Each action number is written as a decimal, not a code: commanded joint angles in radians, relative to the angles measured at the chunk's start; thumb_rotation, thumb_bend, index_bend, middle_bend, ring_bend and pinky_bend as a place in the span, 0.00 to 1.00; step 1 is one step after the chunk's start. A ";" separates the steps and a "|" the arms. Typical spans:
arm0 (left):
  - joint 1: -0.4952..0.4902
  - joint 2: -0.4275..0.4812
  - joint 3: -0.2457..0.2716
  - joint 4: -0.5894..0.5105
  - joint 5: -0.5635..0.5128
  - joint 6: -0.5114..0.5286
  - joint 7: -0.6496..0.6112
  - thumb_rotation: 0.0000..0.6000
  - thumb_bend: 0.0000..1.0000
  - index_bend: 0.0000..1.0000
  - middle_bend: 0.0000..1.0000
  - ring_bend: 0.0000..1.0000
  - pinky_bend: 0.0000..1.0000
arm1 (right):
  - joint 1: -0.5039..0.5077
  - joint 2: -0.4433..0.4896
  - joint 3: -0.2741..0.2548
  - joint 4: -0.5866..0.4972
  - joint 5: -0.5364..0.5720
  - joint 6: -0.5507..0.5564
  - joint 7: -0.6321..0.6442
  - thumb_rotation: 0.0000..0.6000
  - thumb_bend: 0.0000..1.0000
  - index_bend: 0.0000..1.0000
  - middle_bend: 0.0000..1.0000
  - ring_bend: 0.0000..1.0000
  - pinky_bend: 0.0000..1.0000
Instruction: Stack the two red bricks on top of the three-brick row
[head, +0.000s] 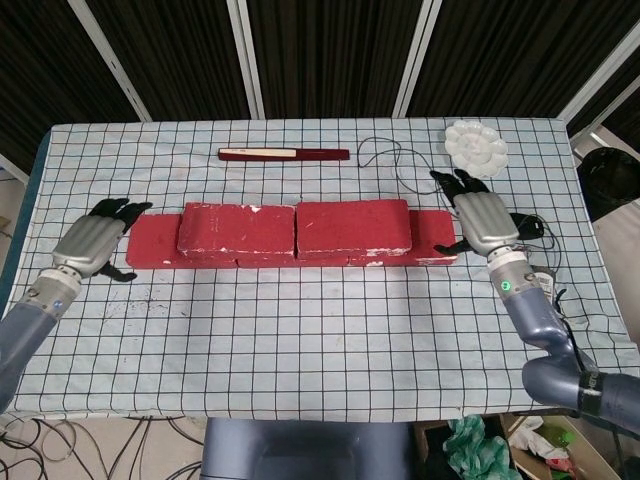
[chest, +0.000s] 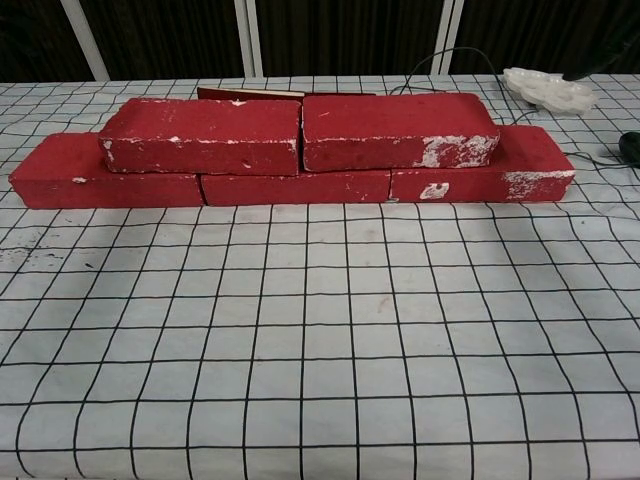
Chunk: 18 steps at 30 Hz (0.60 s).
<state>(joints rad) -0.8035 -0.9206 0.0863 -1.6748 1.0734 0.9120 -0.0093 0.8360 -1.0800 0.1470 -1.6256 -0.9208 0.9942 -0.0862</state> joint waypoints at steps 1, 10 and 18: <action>0.102 -0.002 0.060 0.040 0.063 0.065 -0.012 1.00 0.00 0.02 0.10 0.00 0.02 | -0.055 0.031 -0.015 -0.025 -0.049 0.033 0.046 1.00 0.00 0.01 0.09 0.00 0.11; 0.218 -0.092 0.089 0.134 0.040 0.103 0.066 1.00 0.00 0.03 0.10 0.00 0.02 | -0.107 0.052 -0.004 -0.030 -0.078 0.048 0.073 1.00 0.00 0.01 0.09 0.00 0.11; 0.254 -0.177 0.061 0.235 0.001 0.101 0.124 1.00 0.00 0.03 0.10 0.00 0.03 | -0.133 0.053 0.009 -0.010 -0.073 0.041 0.082 1.00 0.00 0.01 0.09 0.00 0.11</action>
<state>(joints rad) -0.5563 -1.0838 0.1538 -1.4543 1.0843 1.0139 0.1013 0.7053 -1.0273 0.1552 -1.6375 -0.9935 1.0355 -0.0052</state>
